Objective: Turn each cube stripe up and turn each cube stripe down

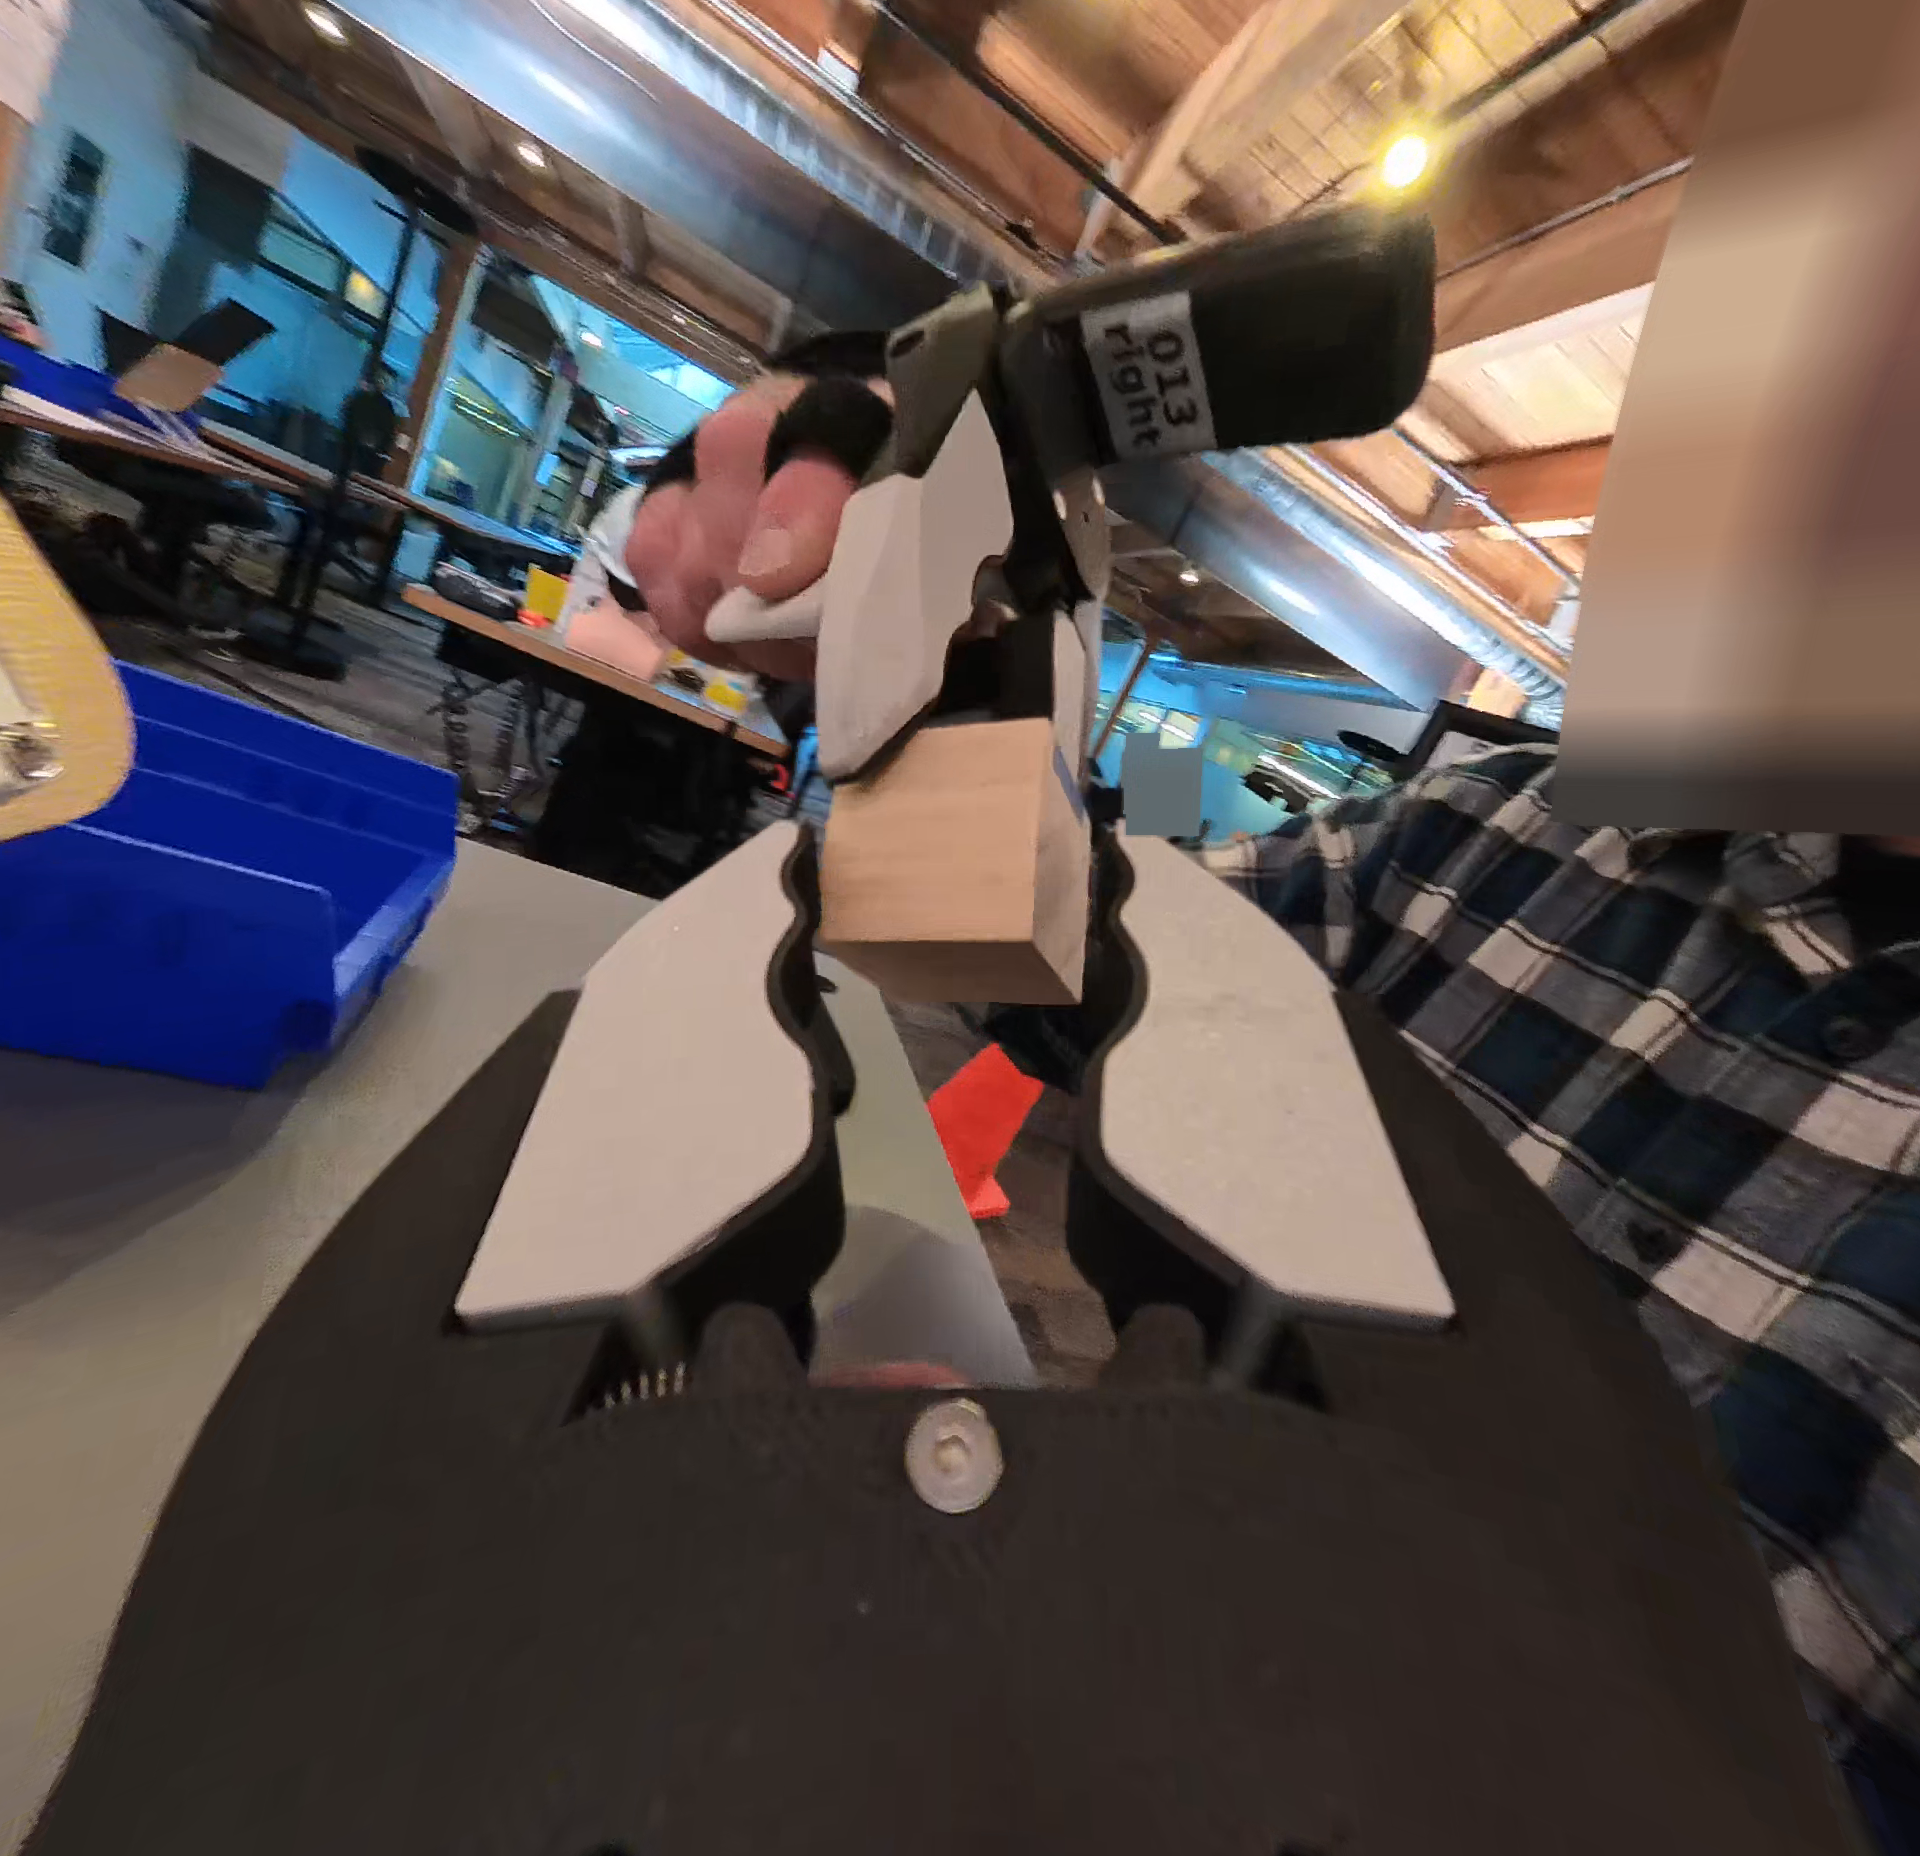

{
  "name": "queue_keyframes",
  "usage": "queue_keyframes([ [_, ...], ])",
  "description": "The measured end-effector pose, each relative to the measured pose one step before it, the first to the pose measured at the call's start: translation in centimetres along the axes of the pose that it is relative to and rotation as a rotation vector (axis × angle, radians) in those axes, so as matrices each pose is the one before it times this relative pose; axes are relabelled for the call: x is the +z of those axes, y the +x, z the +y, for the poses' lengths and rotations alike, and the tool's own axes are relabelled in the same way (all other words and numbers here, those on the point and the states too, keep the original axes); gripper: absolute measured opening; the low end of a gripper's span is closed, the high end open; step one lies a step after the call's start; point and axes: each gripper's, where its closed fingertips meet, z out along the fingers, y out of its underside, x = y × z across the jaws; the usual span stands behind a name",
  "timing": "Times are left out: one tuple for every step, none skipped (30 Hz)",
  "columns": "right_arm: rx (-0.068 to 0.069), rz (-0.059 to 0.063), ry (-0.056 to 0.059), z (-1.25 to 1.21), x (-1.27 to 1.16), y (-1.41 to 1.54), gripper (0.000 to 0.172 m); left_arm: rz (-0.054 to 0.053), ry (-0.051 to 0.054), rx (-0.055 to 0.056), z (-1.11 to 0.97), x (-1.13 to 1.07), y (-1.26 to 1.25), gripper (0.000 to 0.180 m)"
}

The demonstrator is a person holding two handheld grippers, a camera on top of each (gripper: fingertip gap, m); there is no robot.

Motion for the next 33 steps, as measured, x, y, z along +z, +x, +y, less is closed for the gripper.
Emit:
queue_keyframes([
  [-0.0044, -0.0393, 0.007, -0.354, -0.156, -0.375, 0.045, 0.0344, -0.0072, -0.0179, 0.223, 0.151, 0.25, 0.044],
  [-0.0057, -0.0287, -0.0005, -0.252, -0.15, -0.248, 0.044, 0.0427, 0.0071, -0.0249, 0.087, 0.111, 0.313, 0.044],
  [-0.0034, -0.021, -0.0114, -0.085, -0.08, -0.155, 0.044, 0.0282, 0.011, -0.0136, 0.075, 0.076, 0.14, 0.044],
  [-0.0034, -0.0128, -0.0192, 0.105, -0.031, -0.047, 0.044, 0.0028, 0.0108, 0.0058, 0.069, 0.081, -0.077, 0.044],
  [0.0014, -0.0016, -0.0142, 0.139, -0.044, 0.084, 0.044, -0.0074, 0.0232, 0.0059, -0.099, -0.004, -0.159, 0.043],
  [0.0074, 0.0064, -0.0048, 0.065, -0.056, 0.179, 0.044, -0.0006, 0.0315, -0.0025, -0.237, -0.002, -0.105, 0.043],
  [0.0067, 0.0107, 0.0035, -0.027, -0.084, 0.212, 0.045, 0.0032, 0.0377, 0.0002, -0.256, -0.008, -0.063, 0.043],
  [0.0039, 0.0169, 0.0117, -0.137, -0.054, 0.203, 0.044, 0.01, 0.0366, -0.0061, -0.315, -0.049, 0.005, 0.043],
  [0.0019, 0.0168, 0.0023, -0.02, 0.005, 0.147, 0.044, 0.0035, 0.0233, -0.0032, -0.194, -0.042, -0.059, 0.043],
  [-0.002, 0.0112, -0.0077, 0.132, 0.036, 0.023, 0.044, -0.0057, 0.0069, 0.0013, -0.009, 0.001, -0.166, 0.043],
  [-0.0001, 0.0, -0.001, 0.044, 0.005, -0.11, 0.044, 0.0099, -0.0032, -0.0088, 0.124, 0.023, -0.001, 0.043],
  [0.0027, -0.0116, 0.0071, -0.078, -0.04, -0.243, 0.044, 0.0249, -0.0087, -0.0191, 0.222, 0.071, 0.136, 0.043],
  [0.0024, -0.0141, 0.0088, -0.121, -0.051, -0.245, 0.044, 0.0309, -0.0079, -0.0245, 0.227, 0.082, 0.179, 0.043],
  [0.0016, -0.0103, 0.002, -0.036, -0.036, -0.152, 0.044, 0.0209, -0.0032, -0.016, 0.119, 0.047, 0.059, 0.043],
  [0.0003, -0.0113, -0.0043, 0.066, 0.004, -0.143, 0.044, 0.0054, -0.0043, -0.0007, 0.111, 0.027, -0.044, 0.043],
  [-0.0012, -0.0118, -0.0051, 0.087, 0.025, -0.12, 0.044, 0.0022, -0.0108, -0.0013, 0.144, 0.017, -0.052, 0.044],
  [-0.0003, -0.0048, -0.0061, 0.094, 0.037, -0.004, 0.044, 0.0022, -0.0041, -0.0014, 0.027, -0.016, -0.021, 0.046],
  [-0.0013, -0.0051, -0.0036, 0.057, 0.019, 0.001, 0.044, 0.0034, -0.0036, 0.0076, 0.042, 0.034, 0.094, 0.05],
  [-0.0009, -0.0107, 0.0042, -0.045, -0.016, -0.104, 0.044, 0.0034, -0.0163, 0.0117, 0.212, 0.095, 0.147, 0.053],
  [-0.0006, -0.0074, 0.0088, -0.121, -0.026, -0.069, 0.044, 0.0035, -0.0145, 0.0059, 0.173, 0.096, 0.137, 0.054],
  [0.0012, -0.0001, 0.0083, -0.12, -0.018, 0.031, 0.044, 0.0024, -0.0133, 0.0006, 0.13, 0.071, 0.06, 0.055],
  [0.0035, -0.0058, 0.0038, -0.047, 0.004, -0.029, 0.044, -0.0058, -0.0132, 0.0045, 0.17, 0.085, -0.084, 0.052],
  [0.0001, -0.0081, 0.0029, -0.061, 0.04, -0.098, 0.044, -0.0056, -0.0042, 0.0069, 0.103, 0.109, -0.097, 0.048],
  [-0.0009, -0.006, -0.0027, -0.002, 0.052, -0.086, 0.044, 0.0131, -0.0001, 0.0033, 0.051, 0.114, 0.128, 0.046],
  [-0.002, -0.0005, -0.0112, 0.139, 0.038, -0.026, 0.044, -0.006, -0.0006, 0.0087, 0.062, 0.019, -0.085, 0.046],
  [-0.0024, 0.0032, -0.013, 0.178, 0.039, 0.027, 0.044, -0.0144, -0.0017, 0.0124, 0.049, -0.021, -0.182, 0.046],
  [0.0017, 0.0066, -0.0045, 0.072, 0.041, 0.12, 0.044, -0.0079, 0.0084, 0.0103, -0.094, -0.067, -0.089, 0.046],
  [0.0066, 0.0102, -0.0018, 0.049, 0.008, 0.207, 0.044, -0.0082, 0.0141, 0.0064, -0.177, -0.077, -0.098, 0.046],
  [0.0139, 0.0211, -0.0031, 0.099, -0.038, 0.381, 0.05, -0.0165, 0.0199, 0.0097, -0.288, -0.109, -0.18, 0.046],
  [0.0215, 0.0318, 0.0016, 0.07, -0.152, 0.498, 0.055, -0.0194, 0.0211, 0.015, -0.352, -0.137, -0.168, 0.046],
  [0.0231, 0.0253, 0.0079, 0.046, -0.243, 0.303, 0.061, -0.0161, 0.0184, 0.0216, -0.366, -0.125, -0.065, 0.046],
  [0.0253, 0.0307, 0.0171, -0.05, -0.336, 0.305, 0.066, -0.0161, 0.0301, 0.0314, -0.57, -0.139, 0.024, 0.046],
  [0.0365, 0.0518, 0.0261, -0.149, -0.409, 0.606, 0.072, -0.0079, 0.0378, 0.0274, -0.719, -0.174, 0.139, 0.046],
])
